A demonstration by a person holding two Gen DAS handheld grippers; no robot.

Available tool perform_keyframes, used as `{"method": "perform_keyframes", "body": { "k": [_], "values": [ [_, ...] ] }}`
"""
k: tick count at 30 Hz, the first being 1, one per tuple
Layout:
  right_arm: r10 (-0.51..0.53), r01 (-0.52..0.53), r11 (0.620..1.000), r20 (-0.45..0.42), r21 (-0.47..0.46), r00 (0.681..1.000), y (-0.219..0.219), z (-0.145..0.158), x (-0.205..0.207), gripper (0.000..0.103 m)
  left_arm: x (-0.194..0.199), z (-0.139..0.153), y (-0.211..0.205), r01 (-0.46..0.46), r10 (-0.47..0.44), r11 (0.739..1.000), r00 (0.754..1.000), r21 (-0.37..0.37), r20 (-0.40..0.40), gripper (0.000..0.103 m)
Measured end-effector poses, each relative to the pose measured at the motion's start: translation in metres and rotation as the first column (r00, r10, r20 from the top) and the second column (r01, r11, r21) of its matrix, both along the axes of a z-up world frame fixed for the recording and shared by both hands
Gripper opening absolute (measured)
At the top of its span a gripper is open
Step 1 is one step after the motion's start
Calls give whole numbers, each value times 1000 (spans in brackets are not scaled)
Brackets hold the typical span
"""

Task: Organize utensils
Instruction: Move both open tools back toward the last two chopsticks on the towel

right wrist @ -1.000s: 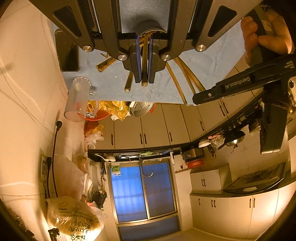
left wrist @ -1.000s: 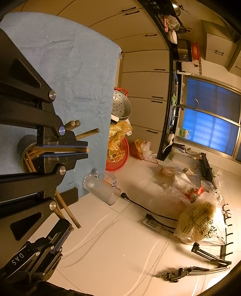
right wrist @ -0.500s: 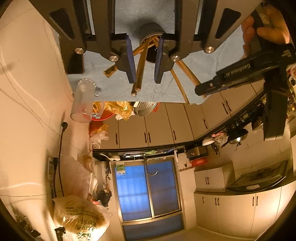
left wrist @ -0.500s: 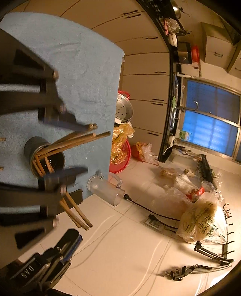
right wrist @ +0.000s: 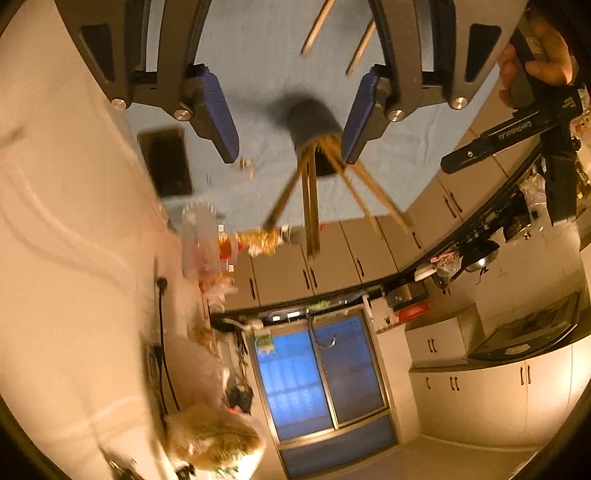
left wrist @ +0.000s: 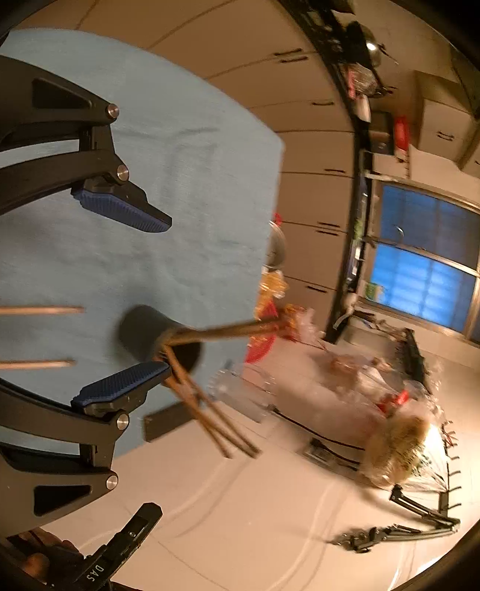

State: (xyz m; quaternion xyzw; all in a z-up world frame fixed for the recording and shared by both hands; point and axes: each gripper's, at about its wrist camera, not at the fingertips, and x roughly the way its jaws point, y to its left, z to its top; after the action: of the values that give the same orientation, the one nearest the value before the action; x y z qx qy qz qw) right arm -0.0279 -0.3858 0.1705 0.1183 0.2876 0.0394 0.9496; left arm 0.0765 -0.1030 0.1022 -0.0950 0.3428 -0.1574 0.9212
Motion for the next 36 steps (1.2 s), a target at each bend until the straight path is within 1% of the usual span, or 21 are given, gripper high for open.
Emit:
{"method": "perform_keyframes", "body": {
  "k": [3, 10, 15, 20, 28, 36],
  "values": [
    [8, -7, 1000, -35, 23, 999, 3, -18, -14, 63, -16, -18, 10, -17, 16, 1000, 999, -21, -41, 73],
    [39, -29, 997, -157, 65, 987, 11, -70, -33, 63, -44, -57, 22, -46, 42, 999, 992, -27, -122, 73],
    [51, -30, 995, -217, 99, 975, 15, -98, -40, 63, -52, -83, 21, -55, 49, 998, 980, -25, -193, 73],
    [57, -29, 994, -267, 108, 962, 16, -117, -41, 63, -55, -104, 19, -43, 39, 999, 970, -9, -238, 73],
    [79, -42, 992, -312, 121, 947, 19, -131, -31, 63, -48, -119, 8, -10, 16, 1000, 962, 24, -274, 73],
    [96, -54, 990, -337, 130, 937, 26, -141, -14, 62, -20, -114, -4, 29, -5, 996, 958, 79, -288, 73]
  ]
}}
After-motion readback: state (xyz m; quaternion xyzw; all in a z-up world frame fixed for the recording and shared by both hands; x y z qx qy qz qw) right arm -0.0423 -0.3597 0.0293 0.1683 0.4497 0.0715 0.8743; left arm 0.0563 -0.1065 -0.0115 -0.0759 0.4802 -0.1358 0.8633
